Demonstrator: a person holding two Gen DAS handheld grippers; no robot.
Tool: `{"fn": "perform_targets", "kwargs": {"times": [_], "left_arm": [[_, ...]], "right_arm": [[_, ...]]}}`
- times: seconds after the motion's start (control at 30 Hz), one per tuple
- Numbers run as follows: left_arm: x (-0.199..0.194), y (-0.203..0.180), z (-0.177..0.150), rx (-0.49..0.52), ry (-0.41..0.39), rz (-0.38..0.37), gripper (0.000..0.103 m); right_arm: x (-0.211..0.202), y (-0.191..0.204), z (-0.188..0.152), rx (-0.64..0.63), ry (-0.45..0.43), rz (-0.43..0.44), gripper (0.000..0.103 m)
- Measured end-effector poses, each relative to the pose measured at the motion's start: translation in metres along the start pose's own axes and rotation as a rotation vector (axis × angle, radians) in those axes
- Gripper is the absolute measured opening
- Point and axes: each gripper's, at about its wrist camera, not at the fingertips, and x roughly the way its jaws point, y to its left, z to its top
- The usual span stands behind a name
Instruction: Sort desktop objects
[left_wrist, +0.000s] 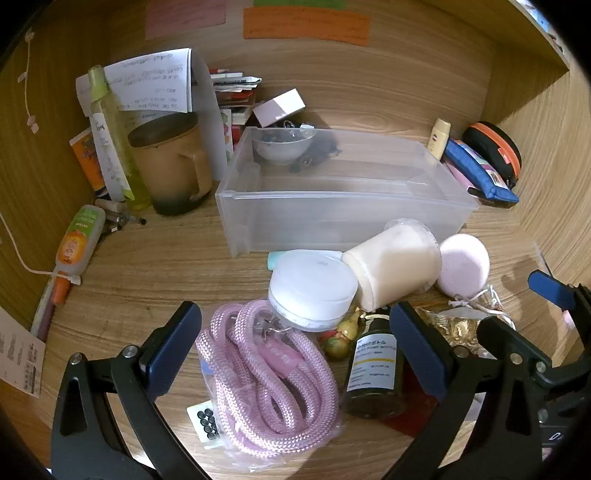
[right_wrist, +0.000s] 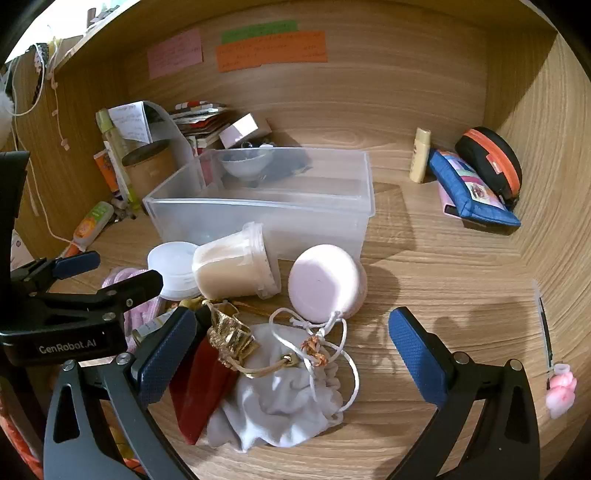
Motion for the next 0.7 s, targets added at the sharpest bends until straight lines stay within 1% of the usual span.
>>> {"fn": "perform_targets", "kwargs": {"times": [0.3,0.6,0.7], "left_arm": [[0.0012,-0.0044,-0.0007,0.011,0.001,0.01,0.103],[0.0024,-0.0074,-0.002,0.024,0.007,0.004,0.103],[0.0039,-0.0072,-0.0017,0.02,0.014,-0.009,0.103]], "right_arm": [[-0.0018,-0.0006,-0.0004,-0.004,-0.007,-0.001,0.103],[-0.0026,-0.0005,-0.0002,-0.003,-0.004,-0.003,0.103],[-0.0039,-0.0005,0.0002,-0.003,-0.009,-0.008,0.103]]}}
